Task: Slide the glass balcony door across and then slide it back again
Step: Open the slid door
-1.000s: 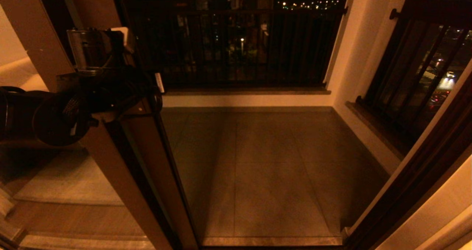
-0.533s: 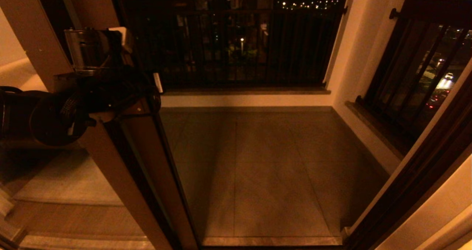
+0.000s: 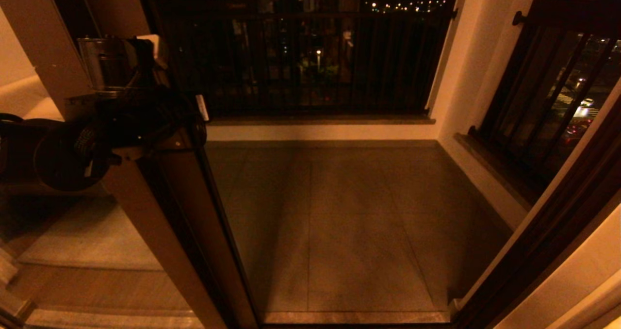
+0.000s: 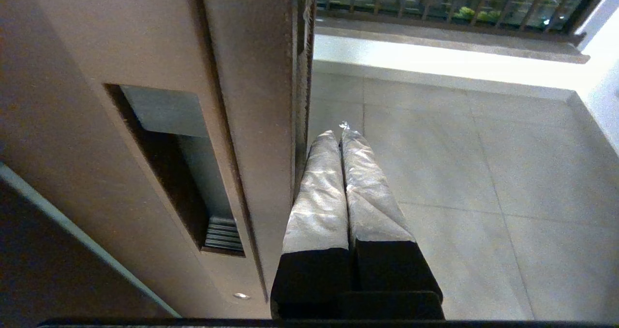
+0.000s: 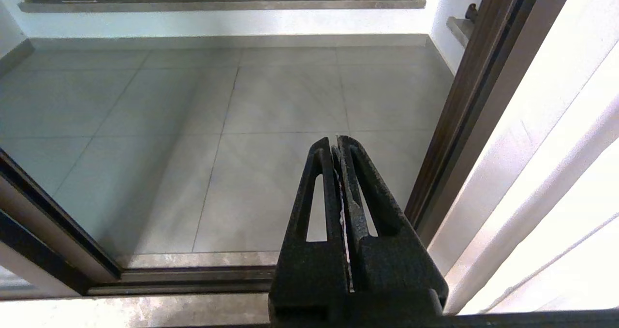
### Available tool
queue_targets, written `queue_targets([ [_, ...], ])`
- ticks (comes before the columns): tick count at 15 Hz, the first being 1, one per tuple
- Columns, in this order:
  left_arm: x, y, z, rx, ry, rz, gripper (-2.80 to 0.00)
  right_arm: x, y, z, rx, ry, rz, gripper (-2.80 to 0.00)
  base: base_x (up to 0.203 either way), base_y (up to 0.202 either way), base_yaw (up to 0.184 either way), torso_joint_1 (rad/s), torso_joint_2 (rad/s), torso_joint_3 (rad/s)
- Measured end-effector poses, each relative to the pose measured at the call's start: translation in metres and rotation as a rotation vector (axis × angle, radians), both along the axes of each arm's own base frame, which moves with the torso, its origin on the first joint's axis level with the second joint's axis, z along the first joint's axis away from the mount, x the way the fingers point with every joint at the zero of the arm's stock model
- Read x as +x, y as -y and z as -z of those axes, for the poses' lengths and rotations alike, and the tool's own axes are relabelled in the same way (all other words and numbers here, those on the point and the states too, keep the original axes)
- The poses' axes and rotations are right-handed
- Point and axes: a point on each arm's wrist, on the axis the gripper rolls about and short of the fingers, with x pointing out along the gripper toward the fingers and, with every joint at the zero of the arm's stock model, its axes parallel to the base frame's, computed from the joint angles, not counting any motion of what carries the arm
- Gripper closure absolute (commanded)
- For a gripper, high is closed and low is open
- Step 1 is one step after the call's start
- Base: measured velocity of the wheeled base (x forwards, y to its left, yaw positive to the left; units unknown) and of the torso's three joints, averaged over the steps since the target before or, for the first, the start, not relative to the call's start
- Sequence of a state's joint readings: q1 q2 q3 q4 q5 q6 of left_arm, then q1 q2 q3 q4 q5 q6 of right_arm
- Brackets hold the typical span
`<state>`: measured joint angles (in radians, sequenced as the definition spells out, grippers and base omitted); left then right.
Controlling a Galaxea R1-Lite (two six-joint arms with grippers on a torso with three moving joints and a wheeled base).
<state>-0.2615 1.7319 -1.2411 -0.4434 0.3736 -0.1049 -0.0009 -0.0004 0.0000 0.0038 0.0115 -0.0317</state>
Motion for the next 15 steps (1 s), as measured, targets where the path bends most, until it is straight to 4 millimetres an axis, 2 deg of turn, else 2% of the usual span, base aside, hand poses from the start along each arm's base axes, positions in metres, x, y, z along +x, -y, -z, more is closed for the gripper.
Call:
queue_targets([
  [4, -0.005, 0.002, -0.007, -0.005, 0.022, 0.005, 0.00, 0.000, 0.000, 0.000, 0.000, -0.001, 0.000, 0.00, 0.000, 0.000, 0.000, 0.000, 0.00, 0.000],
  [6, -0.021, 0.013, -0.021, -0.017, 0.064, 0.048, 0.00, 0.000, 0.000, 0.000, 0.000, 0.000, 0.000, 0.00, 0.000, 0.000, 0.000, 0.000, 0.00, 0.000],
  [8, -0.047, 0.032, -0.035, -0.028, 0.096, 0.134, 0.00, 0.000, 0.000, 0.000, 0.000, 0.000, 0.001, 0.00, 0.000, 0.000, 0.000, 0.000, 0.00, 0.000],
  [10, -0.077, 0.041, -0.042, -0.026, 0.088, 0.206, 0.00, 0.000, 0.000, 0.000, 0.000, 0.000, 0.000, 0.00, 0.000, 0.000, 0.000, 0.000, 0.00, 0.000],
  [13, -0.124, 0.029, -0.051, -0.008, 0.030, 0.253, 0.00, 0.000, 0.000, 0.000, 0.000, 0.000, 0.000, 0.00, 0.000, 0.000, 0.000, 0.000, 0.00, 0.000],
  [15, -0.146, 0.013, -0.045, 0.018, -0.065, 0.229, 0.00, 0.000, 0.000, 0.000, 0.000, 0.000, 0.000, 0.00, 0.000, 0.000, 0.000, 0.000, 0.00, 0.000],
])
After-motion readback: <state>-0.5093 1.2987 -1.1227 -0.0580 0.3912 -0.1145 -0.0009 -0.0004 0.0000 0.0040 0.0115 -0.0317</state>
